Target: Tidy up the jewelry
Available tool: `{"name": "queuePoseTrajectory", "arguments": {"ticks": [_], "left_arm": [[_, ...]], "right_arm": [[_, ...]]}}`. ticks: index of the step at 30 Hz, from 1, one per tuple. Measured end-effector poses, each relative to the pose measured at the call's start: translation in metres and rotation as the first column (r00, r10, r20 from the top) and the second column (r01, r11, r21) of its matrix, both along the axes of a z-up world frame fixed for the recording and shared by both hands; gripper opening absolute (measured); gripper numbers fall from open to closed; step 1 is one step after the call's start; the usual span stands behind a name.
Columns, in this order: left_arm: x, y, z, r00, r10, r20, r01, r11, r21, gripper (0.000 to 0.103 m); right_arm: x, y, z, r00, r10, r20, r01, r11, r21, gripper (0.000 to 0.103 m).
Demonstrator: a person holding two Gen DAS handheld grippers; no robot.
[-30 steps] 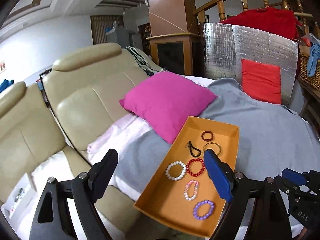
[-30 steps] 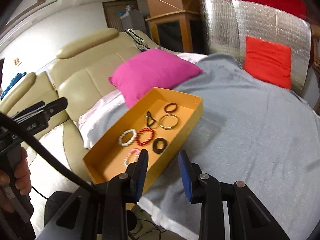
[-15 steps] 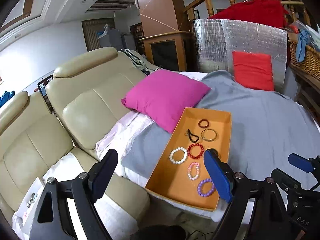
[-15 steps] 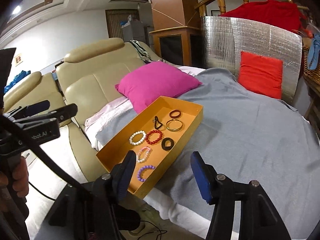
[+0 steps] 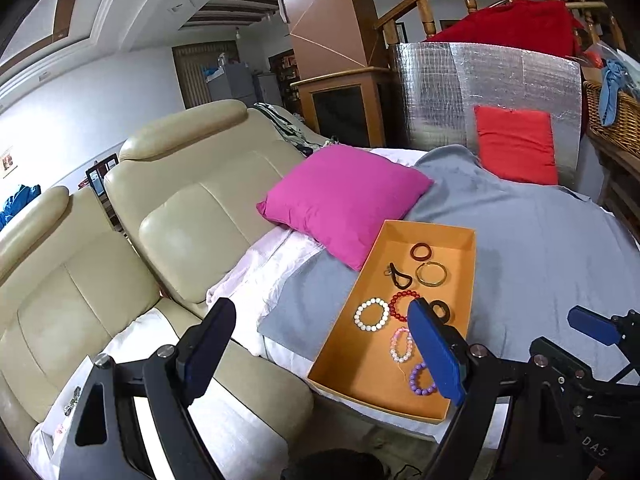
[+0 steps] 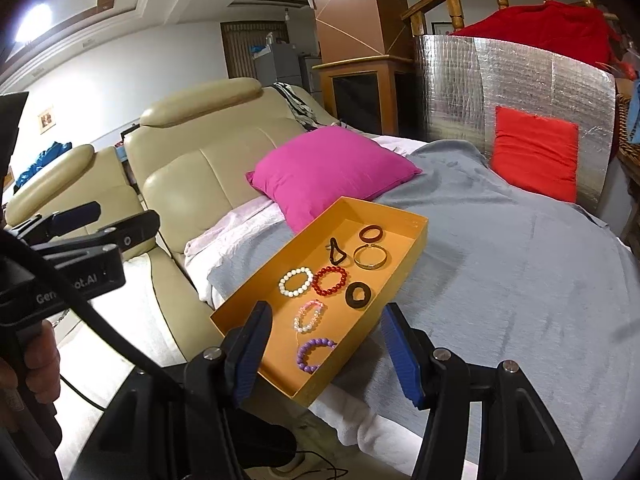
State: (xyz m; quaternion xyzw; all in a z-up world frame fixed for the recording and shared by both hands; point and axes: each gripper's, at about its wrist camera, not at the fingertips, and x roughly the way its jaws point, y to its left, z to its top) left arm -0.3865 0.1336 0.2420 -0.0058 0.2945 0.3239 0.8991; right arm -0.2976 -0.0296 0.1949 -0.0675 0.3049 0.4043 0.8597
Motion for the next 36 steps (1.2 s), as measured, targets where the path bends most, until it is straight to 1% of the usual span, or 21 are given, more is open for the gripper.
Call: {"name": "queuePoseTrajectory", "arguments": {"ticks": [21,36], "left_arm": [[-0.003,0.010,0.000,1.000,0.021,0.002,-0.021,1.000,-0.012,0.088],[-0.009,0.018,-0.001,1.000,0.025,0.015,-0.024,0.999,-0.031,0.088]], "right_arm": [[0.002,0.016,0.002,1.000,0.013,0.011,-0.013,1.000,-0.010,0.061],[0.003,0.020,0.003,1.000,0.004,0.026,-0.003,1.000,-0.020,0.061]]}}
